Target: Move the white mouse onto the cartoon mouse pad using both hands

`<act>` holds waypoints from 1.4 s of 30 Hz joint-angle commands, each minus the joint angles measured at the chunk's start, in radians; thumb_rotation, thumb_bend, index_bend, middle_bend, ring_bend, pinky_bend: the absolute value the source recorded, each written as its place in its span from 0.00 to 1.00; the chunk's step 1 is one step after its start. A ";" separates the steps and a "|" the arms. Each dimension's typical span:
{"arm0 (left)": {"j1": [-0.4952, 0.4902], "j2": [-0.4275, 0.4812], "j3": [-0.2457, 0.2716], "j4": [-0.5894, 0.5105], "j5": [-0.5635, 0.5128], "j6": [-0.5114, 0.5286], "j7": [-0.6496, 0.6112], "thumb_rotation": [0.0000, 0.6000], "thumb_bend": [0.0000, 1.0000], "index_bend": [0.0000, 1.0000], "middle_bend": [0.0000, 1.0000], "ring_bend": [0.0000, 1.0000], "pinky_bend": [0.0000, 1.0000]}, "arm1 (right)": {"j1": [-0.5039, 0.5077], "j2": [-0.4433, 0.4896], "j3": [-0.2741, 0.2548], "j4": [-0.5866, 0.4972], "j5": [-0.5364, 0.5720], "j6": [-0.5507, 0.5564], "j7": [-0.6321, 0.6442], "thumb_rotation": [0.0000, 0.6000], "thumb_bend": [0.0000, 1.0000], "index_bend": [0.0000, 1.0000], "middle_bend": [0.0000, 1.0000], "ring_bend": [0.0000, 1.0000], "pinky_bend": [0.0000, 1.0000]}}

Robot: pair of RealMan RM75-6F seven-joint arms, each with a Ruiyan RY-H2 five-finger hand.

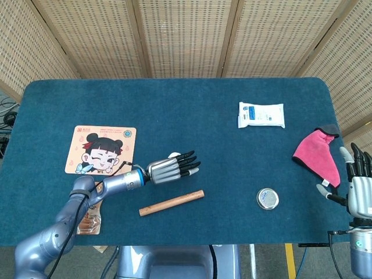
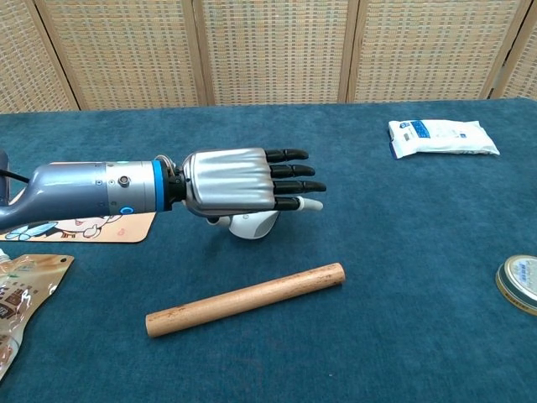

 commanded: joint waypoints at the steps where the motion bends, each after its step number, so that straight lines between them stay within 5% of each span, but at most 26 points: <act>1: -0.003 -0.006 -0.004 0.000 -0.006 -0.007 0.000 1.00 0.07 0.00 0.00 0.00 0.00 | 0.000 0.000 0.000 0.000 0.000 0.000 0.000 1.00 0.00 0.08 0.00 0.00 0.00; 24: -0.034 -0.021 -0.047 -0.032 -0.062 -0.023 -0.043 1.00 0.07 0.00 0.00 0.00 0.00 | 0.001 -0.001 -0.004 0.000 -0.010 0.005 -0.003 1.00 0.00 0.08 0.00 0.00 0.00; 35: -0.056 0.142 -0.126 -0.259 -0.168 -0.144 -0.212 1.00 0.06 0.00 0.00 0.00 0.00 | 0.002 -0.002 -0.010 -0.006 -0.020 0.008 -0.015 1.00 0.00 0.08 0.00 0.00 0.00; 42: -0.075 0.207 -0.160 -0.388 -0.217 -0.249 -0.239 1.00 0.06 0.15 0.00 0.00 0.00 | 0.002 -0.003 -0.009 -0.006 -0.017 0.007 -0.017 1.00 0.00 0.08 0.00 0.00 0.00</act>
